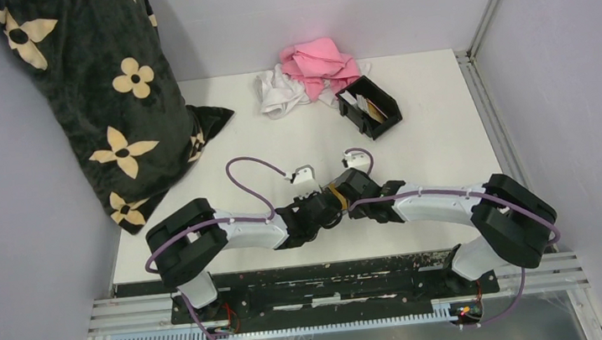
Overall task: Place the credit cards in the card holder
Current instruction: Insert the credit card into the card holder.
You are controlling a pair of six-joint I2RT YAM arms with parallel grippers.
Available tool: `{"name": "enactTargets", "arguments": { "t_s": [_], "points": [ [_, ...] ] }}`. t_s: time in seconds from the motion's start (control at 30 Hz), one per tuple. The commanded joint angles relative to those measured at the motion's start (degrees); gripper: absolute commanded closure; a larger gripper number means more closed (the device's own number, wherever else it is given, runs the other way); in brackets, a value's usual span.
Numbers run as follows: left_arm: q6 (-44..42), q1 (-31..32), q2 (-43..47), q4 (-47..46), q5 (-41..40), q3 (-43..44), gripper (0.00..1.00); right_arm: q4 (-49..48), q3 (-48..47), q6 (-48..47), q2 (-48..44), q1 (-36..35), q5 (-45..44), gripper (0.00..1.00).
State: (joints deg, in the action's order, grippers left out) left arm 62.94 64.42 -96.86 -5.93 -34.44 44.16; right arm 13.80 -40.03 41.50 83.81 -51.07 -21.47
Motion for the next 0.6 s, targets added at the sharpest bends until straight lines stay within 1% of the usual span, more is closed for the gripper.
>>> {"name": "enactTargets", "arguments": {
  "t_s": [0.0, 0.57],
  "points": [
    [2.73, 0.25, -0.26, 0.22, -1.17, -0.22, 0.85, -2.19, -2.42, 0.88, 0.59, -0.52, -0.50, 0.90],
    [3.00, 0.27, -0.92, 0.77, -0.94, -0.40, 0.85, -1.86, -3.67, 0.10, 1.56, -0.52, -2.49, 0.91]
  ]
}}
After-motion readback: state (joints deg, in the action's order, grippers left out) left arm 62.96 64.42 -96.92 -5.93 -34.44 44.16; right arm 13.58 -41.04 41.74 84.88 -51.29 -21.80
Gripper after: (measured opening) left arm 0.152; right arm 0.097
